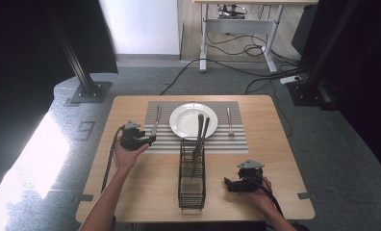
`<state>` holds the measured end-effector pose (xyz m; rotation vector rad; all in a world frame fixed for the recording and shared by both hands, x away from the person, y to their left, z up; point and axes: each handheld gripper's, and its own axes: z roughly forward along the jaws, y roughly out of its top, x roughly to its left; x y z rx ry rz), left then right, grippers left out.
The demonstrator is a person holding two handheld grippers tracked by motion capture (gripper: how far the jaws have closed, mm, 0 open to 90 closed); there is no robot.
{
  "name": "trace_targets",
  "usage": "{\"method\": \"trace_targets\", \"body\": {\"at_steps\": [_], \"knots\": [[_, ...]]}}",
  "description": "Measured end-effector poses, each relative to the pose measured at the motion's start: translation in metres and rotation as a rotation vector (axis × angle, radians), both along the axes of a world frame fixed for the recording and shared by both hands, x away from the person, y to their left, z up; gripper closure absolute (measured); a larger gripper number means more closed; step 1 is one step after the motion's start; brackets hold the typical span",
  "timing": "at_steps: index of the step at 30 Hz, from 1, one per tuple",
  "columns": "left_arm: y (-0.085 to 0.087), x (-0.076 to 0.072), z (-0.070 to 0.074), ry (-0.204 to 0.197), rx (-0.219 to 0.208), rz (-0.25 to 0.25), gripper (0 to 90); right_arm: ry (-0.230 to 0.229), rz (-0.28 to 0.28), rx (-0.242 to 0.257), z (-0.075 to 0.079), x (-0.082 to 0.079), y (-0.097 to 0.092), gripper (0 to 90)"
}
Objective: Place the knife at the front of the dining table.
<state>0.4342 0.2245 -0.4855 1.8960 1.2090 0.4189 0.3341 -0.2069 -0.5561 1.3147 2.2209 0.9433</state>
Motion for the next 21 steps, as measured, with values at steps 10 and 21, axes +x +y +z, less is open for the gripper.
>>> {"method": "trace_targets", "body": {"at_steps": [10, 21], "knots": [[0.002, -0.025, 0.007, -0.030, -0.031, -0.047, 39.2, 0.000, 0.007, 0.000, 0.000, 0.000, -0.001, 0.7], [0.014, -0.061, 0.009, -0.065, -0.055, -0.059, 37.5, 0.001, 0.011, -0.001, 0.000, 0.000, -0.002, 0.7]]}}
